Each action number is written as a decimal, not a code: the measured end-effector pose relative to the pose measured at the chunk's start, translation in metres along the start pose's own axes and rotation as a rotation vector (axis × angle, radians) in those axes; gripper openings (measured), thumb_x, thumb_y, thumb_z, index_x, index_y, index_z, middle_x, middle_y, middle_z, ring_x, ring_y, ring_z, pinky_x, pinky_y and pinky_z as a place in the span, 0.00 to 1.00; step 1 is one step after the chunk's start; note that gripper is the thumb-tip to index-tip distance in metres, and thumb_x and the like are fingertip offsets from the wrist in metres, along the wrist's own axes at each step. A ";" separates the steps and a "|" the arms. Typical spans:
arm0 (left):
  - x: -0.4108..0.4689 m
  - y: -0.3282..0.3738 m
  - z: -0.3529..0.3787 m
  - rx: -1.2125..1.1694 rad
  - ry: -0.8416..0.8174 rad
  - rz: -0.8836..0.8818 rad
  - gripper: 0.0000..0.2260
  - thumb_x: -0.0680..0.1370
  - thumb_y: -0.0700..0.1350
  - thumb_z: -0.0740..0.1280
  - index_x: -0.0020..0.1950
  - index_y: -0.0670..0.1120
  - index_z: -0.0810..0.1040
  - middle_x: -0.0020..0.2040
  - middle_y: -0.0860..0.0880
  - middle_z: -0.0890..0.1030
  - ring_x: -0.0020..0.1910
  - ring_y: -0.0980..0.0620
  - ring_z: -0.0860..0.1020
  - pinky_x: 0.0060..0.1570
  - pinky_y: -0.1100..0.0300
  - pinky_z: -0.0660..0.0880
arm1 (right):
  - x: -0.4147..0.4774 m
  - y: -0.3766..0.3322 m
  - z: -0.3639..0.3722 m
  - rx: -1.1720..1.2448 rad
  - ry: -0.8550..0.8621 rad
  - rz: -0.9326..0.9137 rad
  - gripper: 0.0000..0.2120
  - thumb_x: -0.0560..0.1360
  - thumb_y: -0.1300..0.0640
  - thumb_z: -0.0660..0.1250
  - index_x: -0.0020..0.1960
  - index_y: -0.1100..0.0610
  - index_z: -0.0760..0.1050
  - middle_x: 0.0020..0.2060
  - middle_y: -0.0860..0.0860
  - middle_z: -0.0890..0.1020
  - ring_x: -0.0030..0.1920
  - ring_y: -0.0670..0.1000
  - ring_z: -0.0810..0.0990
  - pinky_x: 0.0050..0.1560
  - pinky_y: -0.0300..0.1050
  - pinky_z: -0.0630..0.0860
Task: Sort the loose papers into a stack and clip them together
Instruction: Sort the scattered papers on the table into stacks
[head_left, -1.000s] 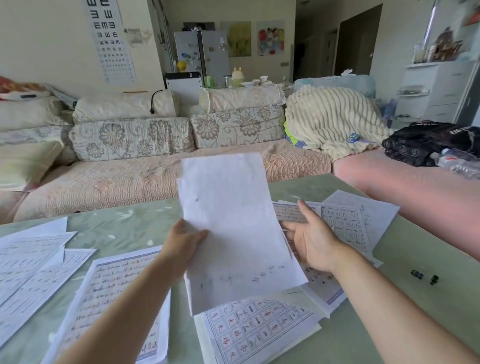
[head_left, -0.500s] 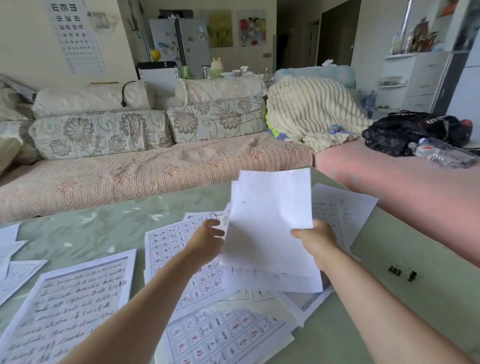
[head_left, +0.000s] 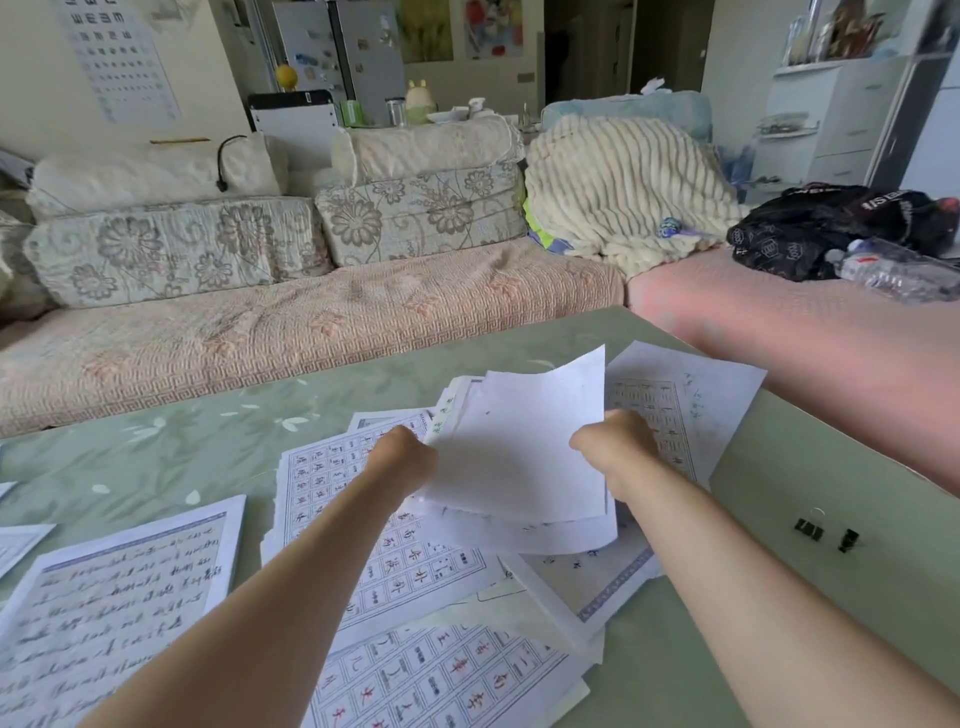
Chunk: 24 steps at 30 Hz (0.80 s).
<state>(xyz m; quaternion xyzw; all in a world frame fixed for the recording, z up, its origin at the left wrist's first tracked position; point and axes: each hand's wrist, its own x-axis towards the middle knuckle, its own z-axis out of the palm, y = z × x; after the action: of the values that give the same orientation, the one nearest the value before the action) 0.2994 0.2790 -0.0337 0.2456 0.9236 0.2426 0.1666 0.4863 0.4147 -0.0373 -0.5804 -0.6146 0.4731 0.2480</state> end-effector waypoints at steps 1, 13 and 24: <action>-0.001 0.001 -0.001 -0.022 -0.019 -0.011 0.18 0.75 0.41 0.61 0.64 0.38 0.72 0.56 0.40 0.77 0.52 0.42 0.77 0.44 0.55 0.72 | -0.002 -0.002 0.000 0.064 -0.020 0.010 0.14 0.63 0.62 0.68 0.49 0.61 0.80 0.49 0.58 0.84 0.49 0.59 0.82 0.44 0.44 0.77; -0.005 -0.009 -0.010 -0.002 -0.082 0.056 0.15 0.77 0.44 0.62 0.59 0.39 0.80 0.54 0.42 0.81 0.49 0.44 0.77 0.55 0.53 0.77 | -0.008 0.006 -0.002 -0.001 0.026 -0.013 0.11 0.67 0.69 0.71 0.49 0.63 0.79 0.43 0.57 0.83 0.41 0.55 0.81 0.36 0.40 0.73; -0.003 0.013 -0.013 -0.316 -0.103 -0.035 0.10 0.79 0.41 0.64 0.58 0.39 0.76 0.48 0.42 0.76 0.43 0.44 0.78 0.43 0.56 0.81 | -0.005 0.018 -0.009 -0.231 -0.056 -0.180 0.09 0.69 0.63 0.64 0.48 0.57 0.76 0.43 0.54 0.81 0.43 0.57 0.80 0.31 0.39 0.68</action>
<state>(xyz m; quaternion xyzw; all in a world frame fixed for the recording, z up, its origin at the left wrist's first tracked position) 0.3013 0.2819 -0.0155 0.2125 0.8683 0.3689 0.2545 0.5039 0.4100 -0.0481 -0.5342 -0.7213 0.3908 0.2038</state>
